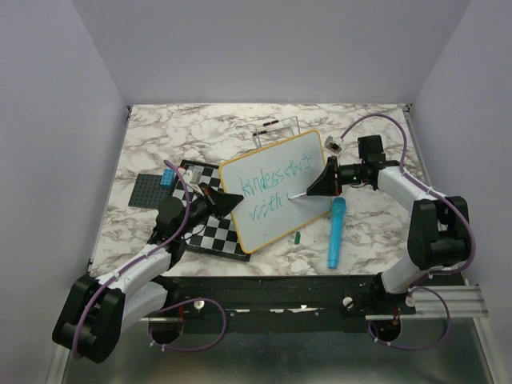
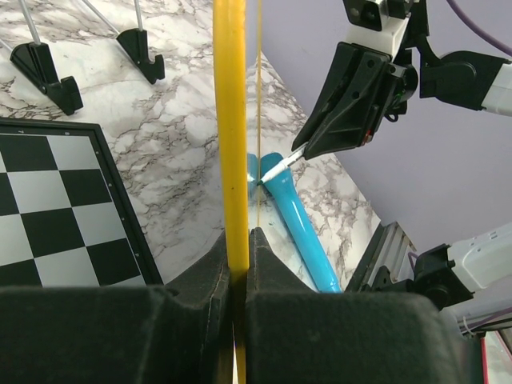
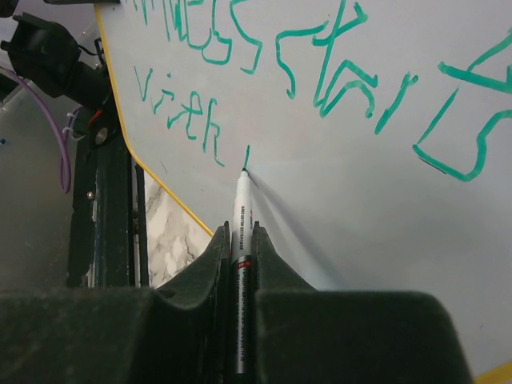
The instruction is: Write a sentence on the whiteboard
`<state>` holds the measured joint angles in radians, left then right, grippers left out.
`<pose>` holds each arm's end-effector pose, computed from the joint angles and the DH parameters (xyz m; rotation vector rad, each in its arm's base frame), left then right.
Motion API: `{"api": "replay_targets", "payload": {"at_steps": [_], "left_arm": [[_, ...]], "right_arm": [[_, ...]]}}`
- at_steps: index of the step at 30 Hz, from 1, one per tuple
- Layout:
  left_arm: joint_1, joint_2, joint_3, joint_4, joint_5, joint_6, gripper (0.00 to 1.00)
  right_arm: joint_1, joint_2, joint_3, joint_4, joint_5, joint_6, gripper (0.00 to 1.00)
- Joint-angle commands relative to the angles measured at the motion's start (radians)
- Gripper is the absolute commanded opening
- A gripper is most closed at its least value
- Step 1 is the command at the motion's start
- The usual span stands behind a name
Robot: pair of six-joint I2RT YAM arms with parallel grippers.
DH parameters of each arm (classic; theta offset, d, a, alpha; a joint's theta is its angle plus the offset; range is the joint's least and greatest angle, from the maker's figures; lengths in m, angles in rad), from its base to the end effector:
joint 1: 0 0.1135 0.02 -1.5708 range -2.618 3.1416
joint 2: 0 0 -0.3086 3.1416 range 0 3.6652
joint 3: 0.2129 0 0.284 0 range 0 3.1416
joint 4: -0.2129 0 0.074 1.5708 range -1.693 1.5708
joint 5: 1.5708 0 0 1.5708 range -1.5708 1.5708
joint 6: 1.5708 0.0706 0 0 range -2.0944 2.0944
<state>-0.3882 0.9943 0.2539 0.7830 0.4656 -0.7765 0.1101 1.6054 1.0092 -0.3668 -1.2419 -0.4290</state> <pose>0.2047 -0.1180 0.2351 0.0812 1.6760 -1.2574 0.3399 0.1048 0.2362 -0.9802 1.8366 1.3335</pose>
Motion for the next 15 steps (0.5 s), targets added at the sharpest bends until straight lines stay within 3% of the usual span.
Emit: {"api": "replay_targets", "payload": {"at_steps": [1,15], "left_arm": [[-0.003,-0.002,0.038,0.061,0.048,0.036,0.0],[-0.003,-0.006,0.036,0.062,0.047,0.036,0.0]], "right_arm": [[0.002,0.014,0.014,-0.046,0.036,-0.05,0.01],[-0.032,0.01,0.074,-0.012,0.055,0.004,0.01]]}}
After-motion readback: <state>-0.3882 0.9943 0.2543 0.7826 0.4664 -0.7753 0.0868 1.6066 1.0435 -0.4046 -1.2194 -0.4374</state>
